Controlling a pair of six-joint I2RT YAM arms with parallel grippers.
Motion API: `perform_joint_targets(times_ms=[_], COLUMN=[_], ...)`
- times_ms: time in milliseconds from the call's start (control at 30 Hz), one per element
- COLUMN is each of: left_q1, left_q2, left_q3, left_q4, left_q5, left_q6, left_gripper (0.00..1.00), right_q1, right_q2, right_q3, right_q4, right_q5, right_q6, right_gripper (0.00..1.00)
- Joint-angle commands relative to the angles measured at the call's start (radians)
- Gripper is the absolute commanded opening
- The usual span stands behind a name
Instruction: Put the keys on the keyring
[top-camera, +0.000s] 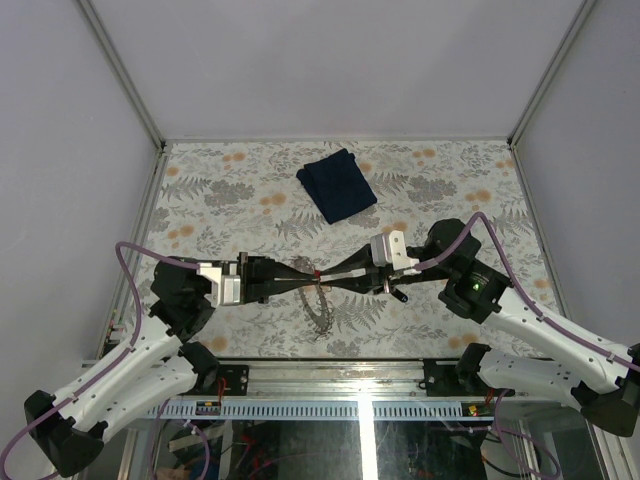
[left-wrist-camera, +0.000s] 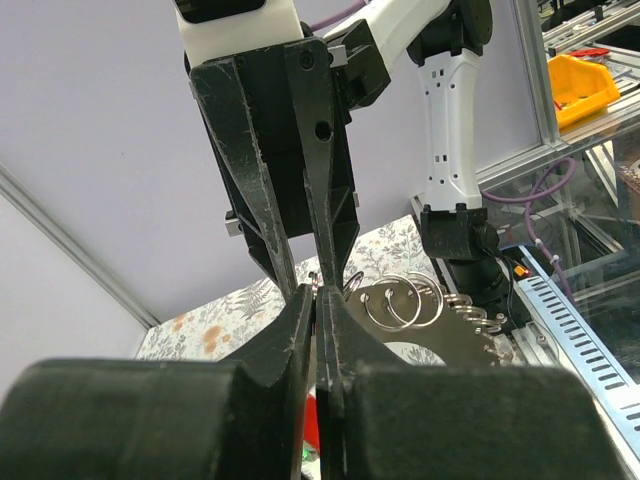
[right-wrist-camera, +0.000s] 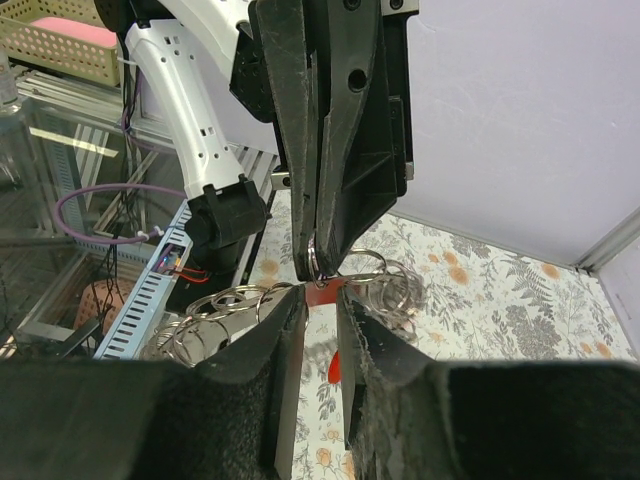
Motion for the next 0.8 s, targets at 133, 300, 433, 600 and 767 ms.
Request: perform_joint_targets(times_ms=[133,300,433,600,767], left_q1=[-0.003,-0.004,-0.005,-0.007,-0.008], left_q2=[-0.004,0.001,0.005,0.007,0.013], left_q3=[0.017,0.023,0.027,0.033,0.043], left_q4=[0.046,0.028,0.017,-0.001,-0.026], left_q5=[-0.047,-0.047,-0.042,-0.040,-0.033], left_q6=[0.010,0.012,0.011,0.014,0.020], left_gripper=[0.00,0.00,0.00,0.00,0.00], right_q1=[0.018,0.020,0.019,0.019,0.020], right_q2=[0.008,0.005,0.005,0.009,0.015], right_q3=[0.041,0.040,0.038,0.041,0.043], right_q4=[0.056,0.072,0.086,0.095,0.095], right_q5=[-0.005,-0.002,0.001,0.000,-0.003], right_q6=[-0.001,0.007,0.018,0.026,0.032], right_gripper=[0.25,0.25,0.22,0.20,0.17])
